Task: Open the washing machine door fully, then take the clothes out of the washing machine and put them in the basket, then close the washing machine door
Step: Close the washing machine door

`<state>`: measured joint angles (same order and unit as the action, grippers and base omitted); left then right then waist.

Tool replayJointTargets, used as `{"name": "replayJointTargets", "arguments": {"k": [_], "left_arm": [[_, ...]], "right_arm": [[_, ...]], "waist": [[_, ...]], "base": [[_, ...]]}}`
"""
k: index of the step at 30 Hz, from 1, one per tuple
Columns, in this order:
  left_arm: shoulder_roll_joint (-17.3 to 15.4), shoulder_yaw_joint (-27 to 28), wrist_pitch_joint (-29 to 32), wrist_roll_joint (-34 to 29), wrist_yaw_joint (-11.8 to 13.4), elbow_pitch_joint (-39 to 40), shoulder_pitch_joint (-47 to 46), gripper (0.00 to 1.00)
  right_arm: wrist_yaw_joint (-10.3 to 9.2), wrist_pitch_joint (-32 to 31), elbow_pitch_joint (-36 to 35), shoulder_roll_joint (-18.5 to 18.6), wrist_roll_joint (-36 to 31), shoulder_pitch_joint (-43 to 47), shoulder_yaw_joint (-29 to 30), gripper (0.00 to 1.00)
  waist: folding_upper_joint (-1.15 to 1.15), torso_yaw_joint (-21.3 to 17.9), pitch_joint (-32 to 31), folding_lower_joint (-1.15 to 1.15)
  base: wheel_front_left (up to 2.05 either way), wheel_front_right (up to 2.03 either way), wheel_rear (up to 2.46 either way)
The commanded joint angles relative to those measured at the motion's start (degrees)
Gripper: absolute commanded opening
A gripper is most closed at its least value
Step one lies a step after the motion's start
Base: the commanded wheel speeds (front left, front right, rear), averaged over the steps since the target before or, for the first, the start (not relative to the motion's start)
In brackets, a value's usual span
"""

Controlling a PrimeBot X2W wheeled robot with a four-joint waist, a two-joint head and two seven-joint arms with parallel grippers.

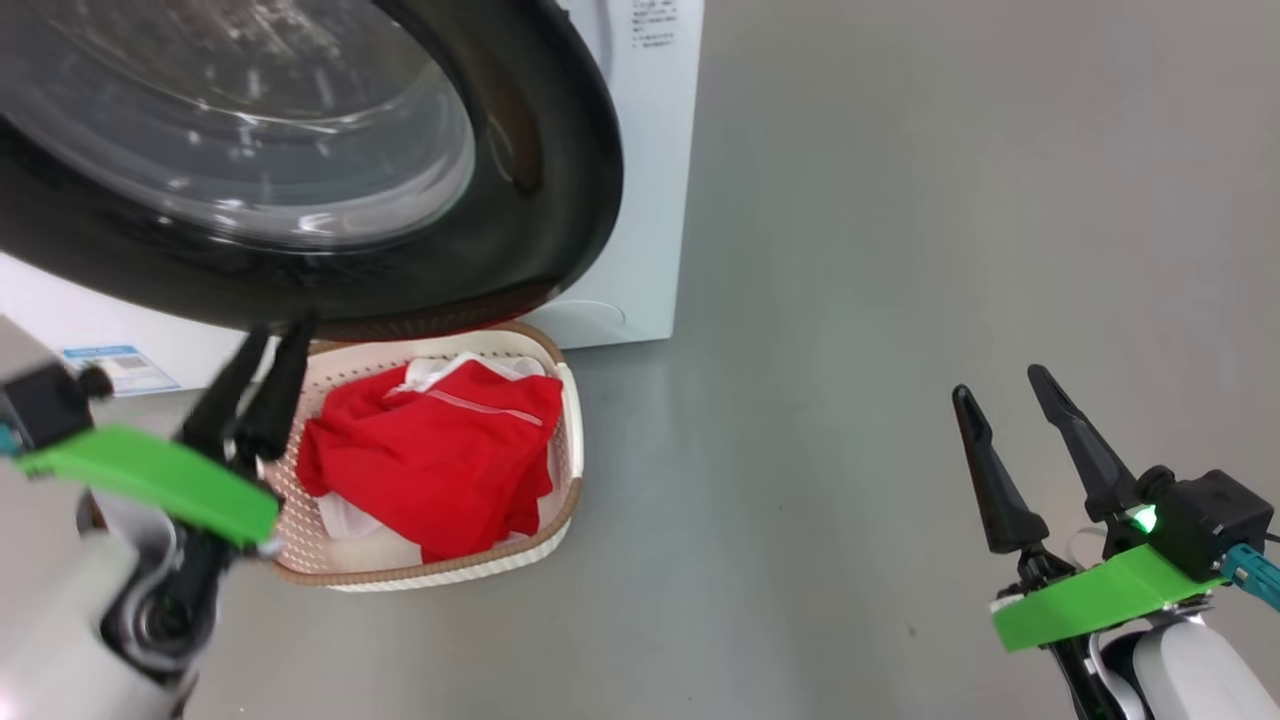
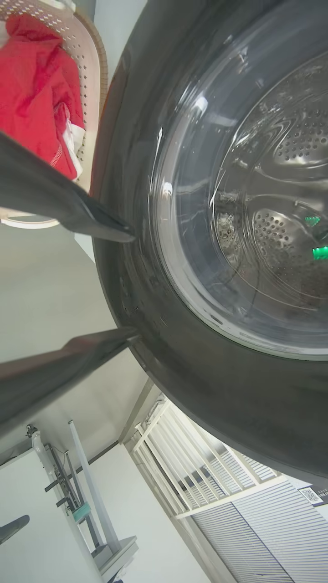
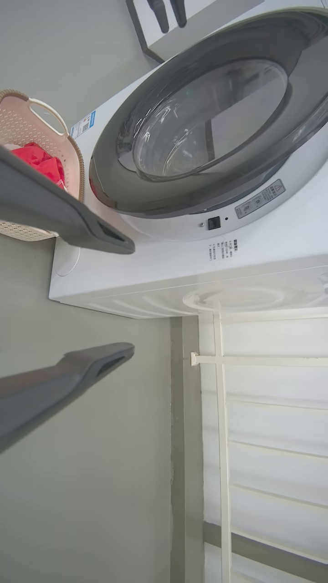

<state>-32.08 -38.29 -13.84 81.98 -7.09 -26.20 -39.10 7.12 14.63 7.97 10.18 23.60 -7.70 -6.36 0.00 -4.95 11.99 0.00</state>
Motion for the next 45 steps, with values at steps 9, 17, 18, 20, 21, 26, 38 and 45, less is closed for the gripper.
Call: {"name": "replayJointTargets", "arguments": {"k": [9, 17, 18, 20, 21, 26, 38, 45], "left_arm": [[0.1, 14.13, -1.14, -10.0, -0.4, 3.15, 12.59, 1.0], [6.12, 26.66, -1.15, -20.83, -0.4, 7.27, 25.11, 1.0], [6.9, 27.78, -1.15, -22.18, -0.4, 7.86, 26.39, 1.0], [8.56, 30.69, -1.15, -24.57, -0.4, 8.82, 28.69, 1.0], [9.41, 31.96, -1.15, -25.7, -0.4, 9.37, 29.79, 1.0], [12.8, 37.0, -1.16, -34.91, -0.4, 11.66, 34.42, 1.0], [20.93, 45.18, -1.16, -55.91, -0.4, 14.85, 39.38, 1.0], [24.26, 48.83, -1.16, -65.01, -0.4, 17.32, 40.36, 1.0]], "right_arm": [[0.36, 0.37, -1.5, 0.86, -0.32, 2.48, 0.01, 1.0], [0.36, 0.37, -1.81, 0.67, -0.29, 5.01, 1.62, 1.0], [0.36, 0.37, -1.82, 0.67, -0.28, 5.3, 1.78, 1.0], [0.36, 0.37, -1.83, 0.67, -0.25, 5.85, 2.09, 1.0], [0.36, 0.37, -1.86, 0.64, -0.26, 6.11, 2.24, 1.0], [0.36, 0.37, -1.95, 0.3, -0.4, 6.86, 3.24, 1.0], [0.36, 0.37, -1.81, 0.23, -0.41, 7.67, 3.94, 1.0], [0.36, 0.37, -2.04, 0.16, -0.55, 8.09, 4.3, 1.0]], "waist": [[0.0, 1.04, -2.86, 0.0], [0.0, 0.07, -4.62, 0.0], [0.0, -0.07, -4.79, 0.0], [0.0, -0.32, -5.1, 0.0], [0.0, -0.45, -5.22, 0.0], [0.0, -0.98, -5.78, 0.0], [0.0, -1.54, -6.88, 0.0], [0.0, -1.78, -6.78, 0.0]], "base": [[0.0, 0.0, 0.0], [0.0, 0.0, 0.0], [0.0, 0.0, 0.0], [0.0, 0.0, 0.0], [0.0, 0.0, 0.0], [0.0, 0.0, 0.0], [0.0, 0.0, 0.0], [0.0, 0.0, 0.0]]}}
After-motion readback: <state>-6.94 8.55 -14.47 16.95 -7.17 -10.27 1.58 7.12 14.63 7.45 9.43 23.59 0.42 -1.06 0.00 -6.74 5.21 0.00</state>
